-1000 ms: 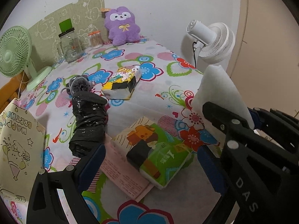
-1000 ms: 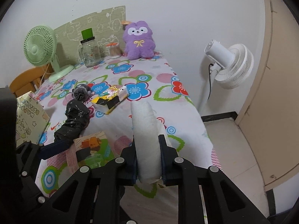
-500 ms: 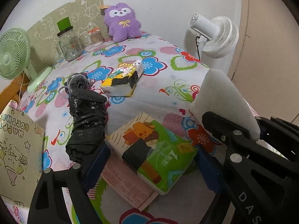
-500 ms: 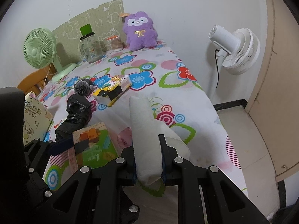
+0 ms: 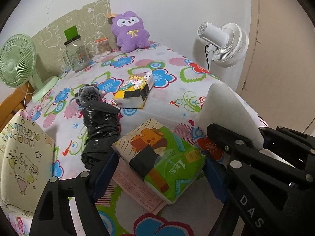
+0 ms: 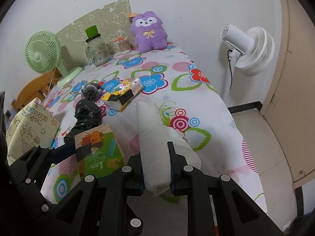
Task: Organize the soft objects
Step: 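Grasp the green tissue pack with the left gripper while the right holds the foam, then carry the tissue pack in the left gripper and foam in the right toward the fabric box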
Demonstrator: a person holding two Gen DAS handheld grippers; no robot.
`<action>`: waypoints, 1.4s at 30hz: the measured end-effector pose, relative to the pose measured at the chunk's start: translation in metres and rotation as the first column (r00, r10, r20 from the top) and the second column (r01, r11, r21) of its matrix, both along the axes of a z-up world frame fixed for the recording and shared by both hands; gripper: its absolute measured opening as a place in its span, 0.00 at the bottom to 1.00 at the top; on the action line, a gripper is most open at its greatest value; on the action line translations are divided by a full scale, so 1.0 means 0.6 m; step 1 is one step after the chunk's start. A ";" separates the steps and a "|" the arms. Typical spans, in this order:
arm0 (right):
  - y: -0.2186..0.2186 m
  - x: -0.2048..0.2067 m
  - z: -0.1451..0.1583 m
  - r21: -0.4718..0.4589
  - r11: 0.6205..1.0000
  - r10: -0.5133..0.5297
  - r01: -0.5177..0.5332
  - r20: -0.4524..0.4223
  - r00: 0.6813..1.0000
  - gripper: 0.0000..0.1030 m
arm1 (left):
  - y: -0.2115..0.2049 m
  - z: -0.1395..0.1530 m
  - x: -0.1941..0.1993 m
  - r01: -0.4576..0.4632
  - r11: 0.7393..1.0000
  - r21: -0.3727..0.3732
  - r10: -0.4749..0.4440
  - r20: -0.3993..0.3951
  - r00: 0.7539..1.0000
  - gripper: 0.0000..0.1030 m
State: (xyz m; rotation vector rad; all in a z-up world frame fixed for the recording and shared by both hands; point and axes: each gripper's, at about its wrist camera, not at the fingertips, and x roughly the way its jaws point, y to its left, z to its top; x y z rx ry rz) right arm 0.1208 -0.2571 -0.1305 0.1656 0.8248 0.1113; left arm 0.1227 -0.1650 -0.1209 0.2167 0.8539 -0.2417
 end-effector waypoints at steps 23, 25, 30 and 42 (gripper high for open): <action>0.052 -0.054 0.088 -0.003 0.999 0.043 -0.043 0.091 0.995 0.19 | 0.053 0.085 -0.059 -0.034 0.999 -0.030 0.037 0.102 0.994 0.83; 0.055 -0.059 0.097 -0.003 0.999 0.045 -0.045 0.099 0.994 0.19 | 0.057 0.096 -0.064 -0.036 0.999 -0.032 0.039 0.113 0.993 0.83; 0.064 -0.072 0.125 -0.014 0.999 0.049 -0.048 0.118 0.992 0.19 | 0.067 0.119 -0.076 -0.039 0.998 -0.046 0.045 0.131 0.990 0.83; 0.088 -0.104 0.185 -0.021 0.999 0.038 -0.035 0.167 0.985 0.19 | 0.091 0.173 -0.101 -0.031 0.997 -0.066 0.042 0.178 0.983 0.83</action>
